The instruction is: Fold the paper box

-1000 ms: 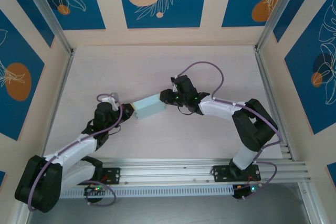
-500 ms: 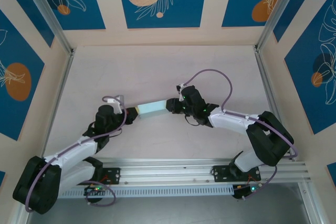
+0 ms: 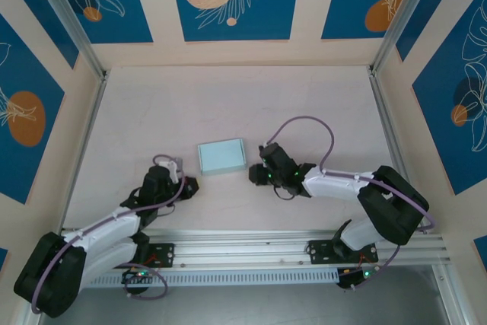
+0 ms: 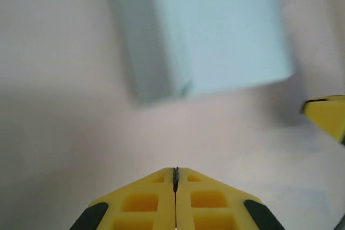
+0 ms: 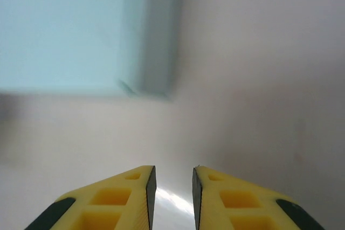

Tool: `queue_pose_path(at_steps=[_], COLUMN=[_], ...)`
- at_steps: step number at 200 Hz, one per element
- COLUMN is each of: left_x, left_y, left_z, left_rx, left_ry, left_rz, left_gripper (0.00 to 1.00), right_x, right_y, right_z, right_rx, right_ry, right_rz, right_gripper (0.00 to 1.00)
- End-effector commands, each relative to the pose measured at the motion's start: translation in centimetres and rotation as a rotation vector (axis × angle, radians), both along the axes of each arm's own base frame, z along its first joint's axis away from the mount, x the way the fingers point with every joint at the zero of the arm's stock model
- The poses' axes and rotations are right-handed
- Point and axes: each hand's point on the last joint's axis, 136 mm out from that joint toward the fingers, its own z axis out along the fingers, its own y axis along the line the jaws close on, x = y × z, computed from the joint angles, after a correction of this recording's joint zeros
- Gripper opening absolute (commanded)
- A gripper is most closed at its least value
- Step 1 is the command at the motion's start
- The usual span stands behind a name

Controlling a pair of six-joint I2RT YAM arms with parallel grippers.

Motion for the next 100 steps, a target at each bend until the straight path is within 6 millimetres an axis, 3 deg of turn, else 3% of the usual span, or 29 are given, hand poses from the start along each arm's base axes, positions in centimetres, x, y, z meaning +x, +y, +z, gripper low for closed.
queue_pose_path(at_steps=[1, 25, 55, 81, 100], left_x=[-1.7, -1.1, 0.6, 2.4, 4.3], left_y=[0.9, 0.8, 0.2, 0.1, -0.3], left_z=[-1.3, 0.5, 4.7, 6.4, 6.2], left_rx=[0.029, 0.006, -0.029, -0.001, 0.008], left_ry=[0.086, 0.049, -0.04, -0.075, -0.079], left_rz=[0.021, 0.04, 0.05, 0.072, 0.09], left_gripper=[0.09, 0.14, 0.24, 0.56, 0.65], right_x=[-1.7, -1.8, -1.2, -0.2, 1.1], right_y=[-1.7, -1.4, -0.6, -0.3, 0.4], right_z=[-1.3, 0.5, 4.2, 6.1, 6.8], right_rx=[-0.075, -0.081, -0.069, -0.047, -0.003], right_ry=[0.064, 0.047, 0.012, 0.022, 0.041], right_rz=[-0.034, -0.023, -0.012, -0.031, -0.046], right_gripper=[0.27, 0.3, 0.36, 0.45, 0.51])
